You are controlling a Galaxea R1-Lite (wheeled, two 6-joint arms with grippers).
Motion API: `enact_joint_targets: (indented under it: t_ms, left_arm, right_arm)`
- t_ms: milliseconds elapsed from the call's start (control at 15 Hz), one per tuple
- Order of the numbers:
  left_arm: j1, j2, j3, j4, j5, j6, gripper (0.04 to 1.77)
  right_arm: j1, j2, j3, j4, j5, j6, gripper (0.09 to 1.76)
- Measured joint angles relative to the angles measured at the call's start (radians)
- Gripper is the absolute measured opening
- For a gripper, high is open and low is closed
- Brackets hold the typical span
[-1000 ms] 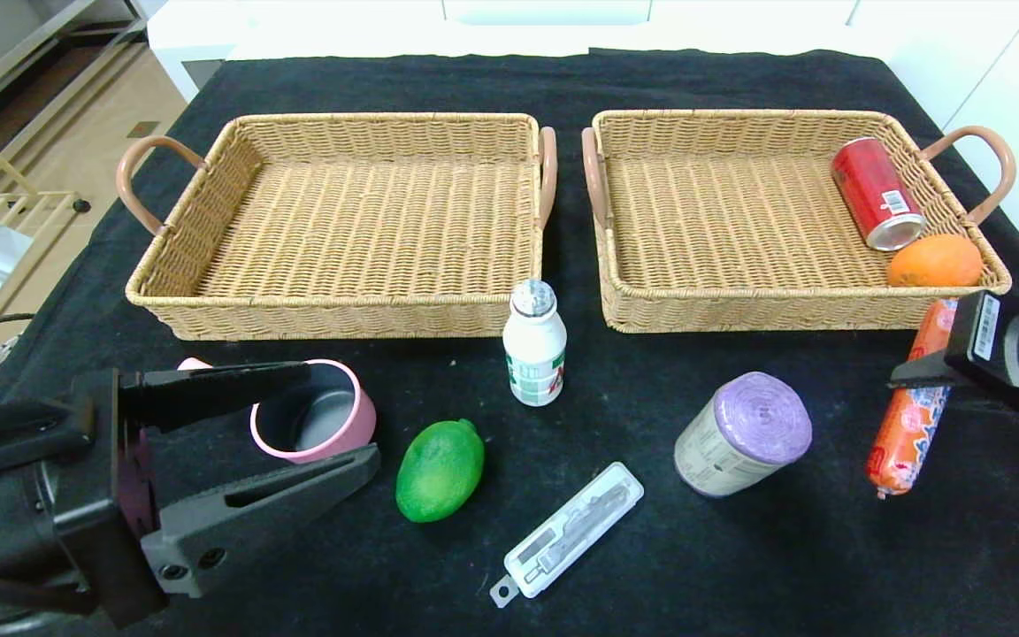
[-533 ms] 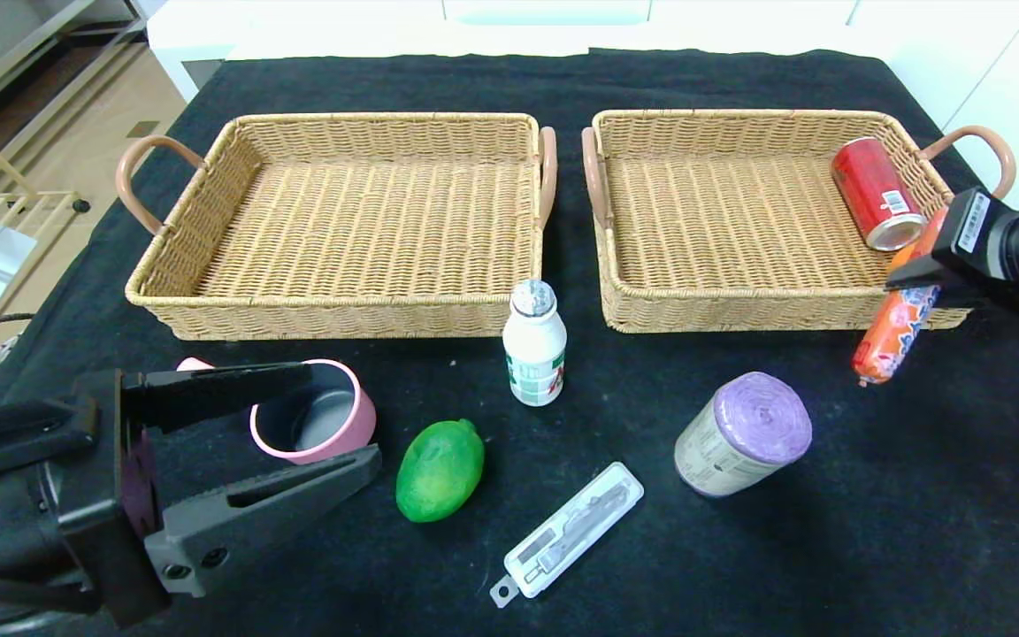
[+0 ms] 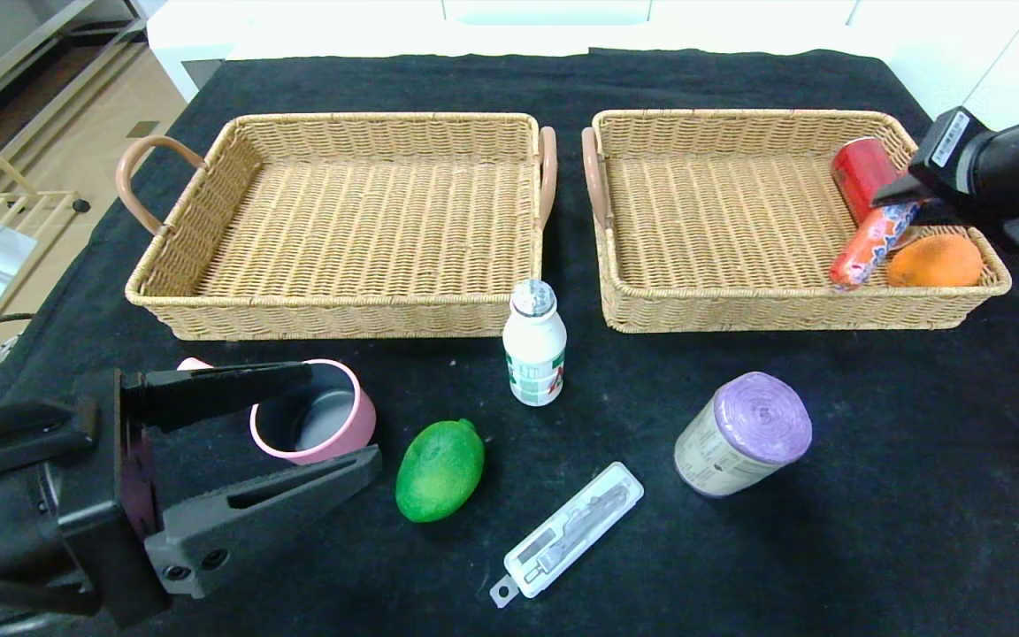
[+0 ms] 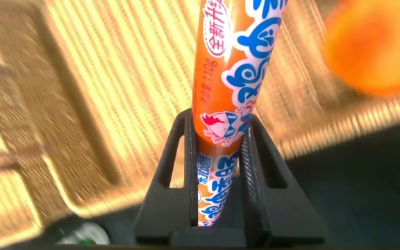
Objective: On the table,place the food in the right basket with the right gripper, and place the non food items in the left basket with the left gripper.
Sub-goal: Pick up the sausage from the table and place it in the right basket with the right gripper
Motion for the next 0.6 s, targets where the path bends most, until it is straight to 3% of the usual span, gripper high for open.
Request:
enact_joint_targets:
  t_ms: [200, 600]
  left_arm:
    - [0.0, 0.0, 0.0, -0.001, 0.0, 0.001, 1.72]
    - [0.0, 0.0, -0.001, -0.001, 0.0, 0.004, 1.72]
  right_arm:
    - [0.001, 0.062, -0.071, -0.071, -0.001, -0.006, 0.44]
    - [0.008, 0.142, -0.082, -0.193, -0.014, -0.01, 0.44]
